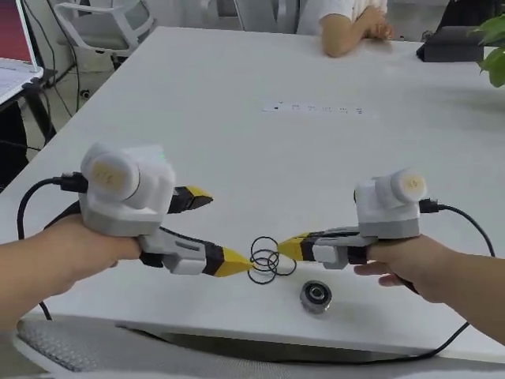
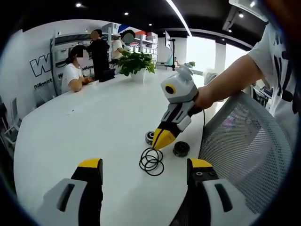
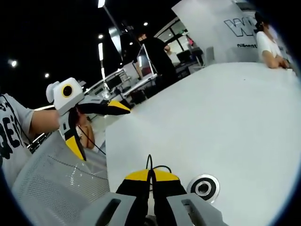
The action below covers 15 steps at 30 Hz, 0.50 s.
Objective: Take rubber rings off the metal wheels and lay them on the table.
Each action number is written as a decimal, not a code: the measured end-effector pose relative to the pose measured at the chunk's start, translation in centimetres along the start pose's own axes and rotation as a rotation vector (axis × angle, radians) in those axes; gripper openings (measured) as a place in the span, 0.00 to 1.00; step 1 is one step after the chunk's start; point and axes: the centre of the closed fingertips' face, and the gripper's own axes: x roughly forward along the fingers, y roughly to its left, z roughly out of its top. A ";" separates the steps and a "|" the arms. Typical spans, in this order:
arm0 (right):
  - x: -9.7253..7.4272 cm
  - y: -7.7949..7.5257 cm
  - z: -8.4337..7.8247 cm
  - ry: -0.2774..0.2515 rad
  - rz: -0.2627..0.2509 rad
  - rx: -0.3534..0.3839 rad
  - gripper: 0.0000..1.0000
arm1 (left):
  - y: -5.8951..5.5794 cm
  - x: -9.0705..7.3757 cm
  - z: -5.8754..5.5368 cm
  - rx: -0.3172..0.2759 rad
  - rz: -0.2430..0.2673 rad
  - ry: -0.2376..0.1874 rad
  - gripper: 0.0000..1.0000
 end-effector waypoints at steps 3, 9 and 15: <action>0.0 -0.5 -0.3 0.016 -0.013 -0.016 0.00 | 0.0 -0.2 -0.1 -0.002 0.004 0.000 0.70; 0.0 -0.7 -0.5 0.036 -0.036 -0.045 0.00 | 0.3 -0.3 -0.2 -0.007 0.013 0.004 0.70; -0.1 -0.9 -0.6 0.042 -0.051 -0.053 0.04 | 0.0 -0.2 -0.2 -0.007 0.007 0.006 0.70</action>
